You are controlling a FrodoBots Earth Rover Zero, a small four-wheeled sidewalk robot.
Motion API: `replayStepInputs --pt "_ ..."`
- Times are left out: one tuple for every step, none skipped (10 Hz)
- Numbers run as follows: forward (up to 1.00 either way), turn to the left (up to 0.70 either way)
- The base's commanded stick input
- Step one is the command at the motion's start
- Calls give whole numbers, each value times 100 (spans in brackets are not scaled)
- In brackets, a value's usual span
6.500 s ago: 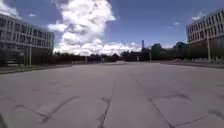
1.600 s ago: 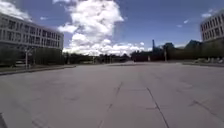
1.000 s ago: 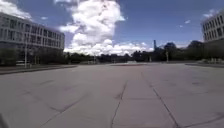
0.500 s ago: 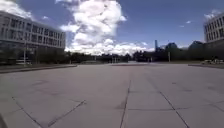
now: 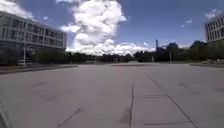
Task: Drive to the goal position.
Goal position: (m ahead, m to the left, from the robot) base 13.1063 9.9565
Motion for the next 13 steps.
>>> replayStepInputs --pt "70 -35" --pt "70 -35" --pt "70 -35" --pt "70 -33" --pt "70 0" --pt "70 0" --pt "70 0" --pt "70 0" --pt "70 0" --pt "70 0" --pt "70 0" --pt "70 0" --pt "70 0"
